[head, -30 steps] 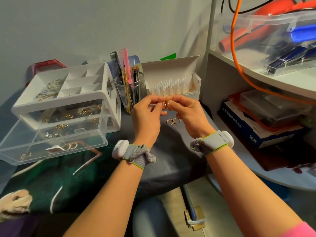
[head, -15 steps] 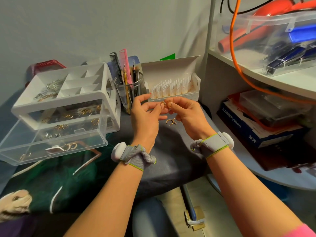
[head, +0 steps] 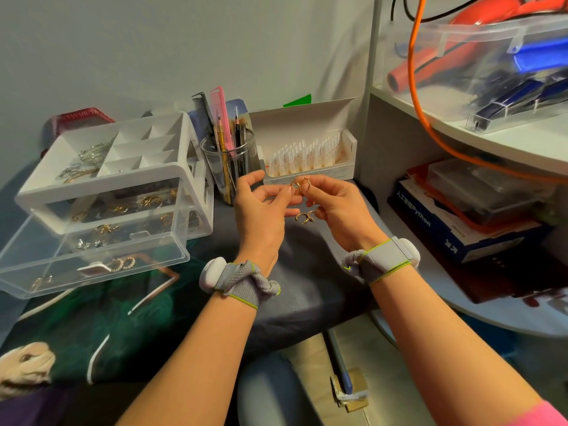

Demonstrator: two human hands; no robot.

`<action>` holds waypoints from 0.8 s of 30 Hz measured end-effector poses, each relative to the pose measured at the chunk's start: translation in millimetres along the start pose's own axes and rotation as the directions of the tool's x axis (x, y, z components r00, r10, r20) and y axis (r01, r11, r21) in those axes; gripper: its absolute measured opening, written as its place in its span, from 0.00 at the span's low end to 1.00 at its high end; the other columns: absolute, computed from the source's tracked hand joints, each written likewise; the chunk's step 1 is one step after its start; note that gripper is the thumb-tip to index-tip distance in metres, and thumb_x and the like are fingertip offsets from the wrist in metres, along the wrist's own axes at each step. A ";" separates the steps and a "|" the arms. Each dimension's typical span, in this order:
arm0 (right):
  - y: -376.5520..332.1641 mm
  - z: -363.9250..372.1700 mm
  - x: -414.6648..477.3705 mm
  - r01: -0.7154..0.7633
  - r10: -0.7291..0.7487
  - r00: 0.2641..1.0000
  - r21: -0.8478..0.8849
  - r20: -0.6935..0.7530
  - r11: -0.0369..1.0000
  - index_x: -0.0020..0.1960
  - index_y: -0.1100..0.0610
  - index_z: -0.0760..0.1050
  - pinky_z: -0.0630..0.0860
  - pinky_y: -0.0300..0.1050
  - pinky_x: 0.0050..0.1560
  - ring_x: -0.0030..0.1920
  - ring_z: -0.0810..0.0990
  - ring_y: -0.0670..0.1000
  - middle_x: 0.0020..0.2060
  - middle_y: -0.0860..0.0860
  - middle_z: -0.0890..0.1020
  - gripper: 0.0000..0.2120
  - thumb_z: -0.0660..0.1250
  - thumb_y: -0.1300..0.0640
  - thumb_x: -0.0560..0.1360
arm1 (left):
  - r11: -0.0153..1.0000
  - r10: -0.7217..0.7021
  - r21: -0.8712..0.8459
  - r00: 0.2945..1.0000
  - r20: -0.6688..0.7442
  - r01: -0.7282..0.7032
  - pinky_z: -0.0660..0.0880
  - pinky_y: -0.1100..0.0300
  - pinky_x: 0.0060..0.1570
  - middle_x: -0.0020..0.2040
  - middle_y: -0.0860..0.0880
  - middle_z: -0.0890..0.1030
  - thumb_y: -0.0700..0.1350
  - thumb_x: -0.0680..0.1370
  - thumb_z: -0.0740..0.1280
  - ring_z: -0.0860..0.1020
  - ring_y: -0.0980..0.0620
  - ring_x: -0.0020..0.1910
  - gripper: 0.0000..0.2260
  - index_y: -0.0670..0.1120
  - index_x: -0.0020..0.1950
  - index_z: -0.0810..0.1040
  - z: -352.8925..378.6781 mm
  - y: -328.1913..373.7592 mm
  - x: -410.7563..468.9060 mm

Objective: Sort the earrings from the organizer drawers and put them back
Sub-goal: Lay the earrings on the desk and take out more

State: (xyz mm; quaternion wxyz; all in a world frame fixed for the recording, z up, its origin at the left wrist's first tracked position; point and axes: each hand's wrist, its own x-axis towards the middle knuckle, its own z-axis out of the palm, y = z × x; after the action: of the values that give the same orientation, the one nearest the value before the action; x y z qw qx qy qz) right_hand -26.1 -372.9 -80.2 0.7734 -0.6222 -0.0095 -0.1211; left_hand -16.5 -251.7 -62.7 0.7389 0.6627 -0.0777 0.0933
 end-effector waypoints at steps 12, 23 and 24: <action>-5.6 -1.1 -3.7 -0.007 0.006 0.999 -0.032 -0.036 0.999 0.51 0.61 0.81 0.67 0.30 0.29 0.31 0.71 0.41 0.35 0.49 0.80 0.06 0.67 0.64 0.76 | 0.975 -0.161 -0.153 0.987 0.006 0.160 0.79 0.63 0.32 0.44 0.43 0.81 0.32 0.77 0.67 0.84 0.54 0.33 0.17 0.41 0.63 0.66 -0.3 -0.4 0.4; -8.8 0.5 -5.3 -0.019 0.018 0.999 -0.017 -0.047 1.000 0.44 0.58 0.80 0.67 0.30 0.27 0.27 0.71 0.39 0.34 0.48 0.80 0.04 0.68 0.65 0.74 | 0.976 -0.168 -0.144 0.986 -0.006 0.166 0.78 0.63 0.31 0.43 0.43 0.80 0.32 0.77 0.66 0.83 0.55 0.32 0.16 0.42 0.61 0.67 -1.6 0.8 -2.2; -9.0 0.5 -5.3 -0.021 0.020 0.999 -0.022 -0.050 1.000 0.44 0.59 0.80 0.66 0.30 0.28 0.27 0.71 0.39 0.35 0.49 0.80 0.04 0.68 0.65 0.74 | 0.977 -0.165 -0.138 0.986 -0.012 0.162 0.79 0.63 0.31 0.44 0.43 0.81 0.32 0.77 0.66 0.84 0.55 0.33 0.16 0.42 0.61 0.67 -1.8 0.7 -2.4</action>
State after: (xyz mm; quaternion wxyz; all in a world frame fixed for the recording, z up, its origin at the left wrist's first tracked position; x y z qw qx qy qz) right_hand -33.0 -373.3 -72.4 0.7675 -0.6278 0.0177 -0.1288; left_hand -19.0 -250.0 -62.7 0.7886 0.6136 -0.0204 0.0343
